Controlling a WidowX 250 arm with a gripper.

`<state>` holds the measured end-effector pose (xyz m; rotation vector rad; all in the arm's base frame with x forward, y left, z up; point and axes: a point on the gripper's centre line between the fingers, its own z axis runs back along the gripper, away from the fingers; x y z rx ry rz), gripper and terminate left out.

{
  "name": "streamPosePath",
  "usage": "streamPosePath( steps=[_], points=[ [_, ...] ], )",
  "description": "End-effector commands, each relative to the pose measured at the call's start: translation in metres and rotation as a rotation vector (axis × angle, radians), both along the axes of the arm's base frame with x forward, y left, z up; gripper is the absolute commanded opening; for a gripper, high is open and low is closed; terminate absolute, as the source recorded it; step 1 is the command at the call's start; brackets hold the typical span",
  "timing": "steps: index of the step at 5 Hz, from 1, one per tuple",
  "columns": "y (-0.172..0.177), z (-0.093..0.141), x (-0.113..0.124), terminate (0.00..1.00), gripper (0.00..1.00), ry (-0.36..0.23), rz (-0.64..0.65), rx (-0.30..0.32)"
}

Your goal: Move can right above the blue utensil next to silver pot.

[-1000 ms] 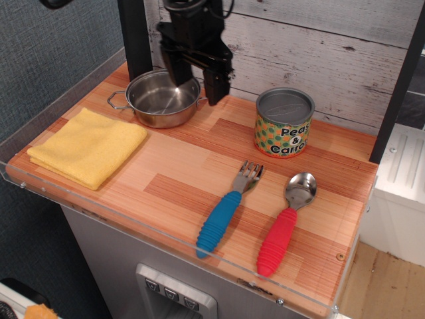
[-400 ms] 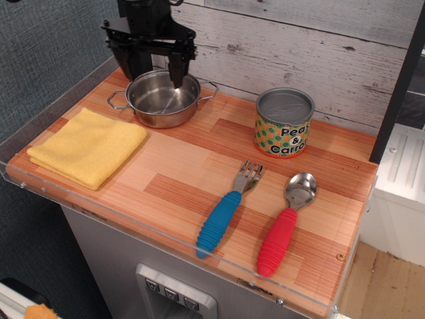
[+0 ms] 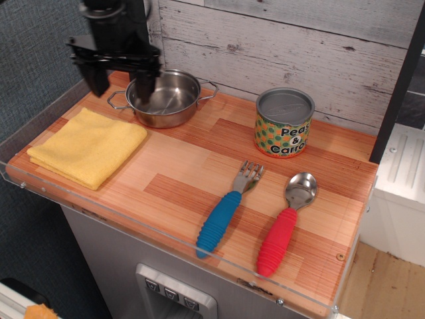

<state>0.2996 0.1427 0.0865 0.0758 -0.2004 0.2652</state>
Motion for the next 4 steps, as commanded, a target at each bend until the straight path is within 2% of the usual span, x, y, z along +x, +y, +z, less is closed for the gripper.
streamPosePath(
  steps=[1,2,3,4],
  points=[
    [0.014,0.016,-0.039,0.0,1.0,-0.04,0.001,-0.003],
    [0.018,0.016,-0.059,0.0,1.0,-0.027,0.028,-0.016],
    [0.02,0.023,-0.068,0.0,1.0,-0.048,0.0,-0.04],
    [0.02,0.023,-0.068,1.0,1.0,-0.048,0.0,-0.04]
  ],
)
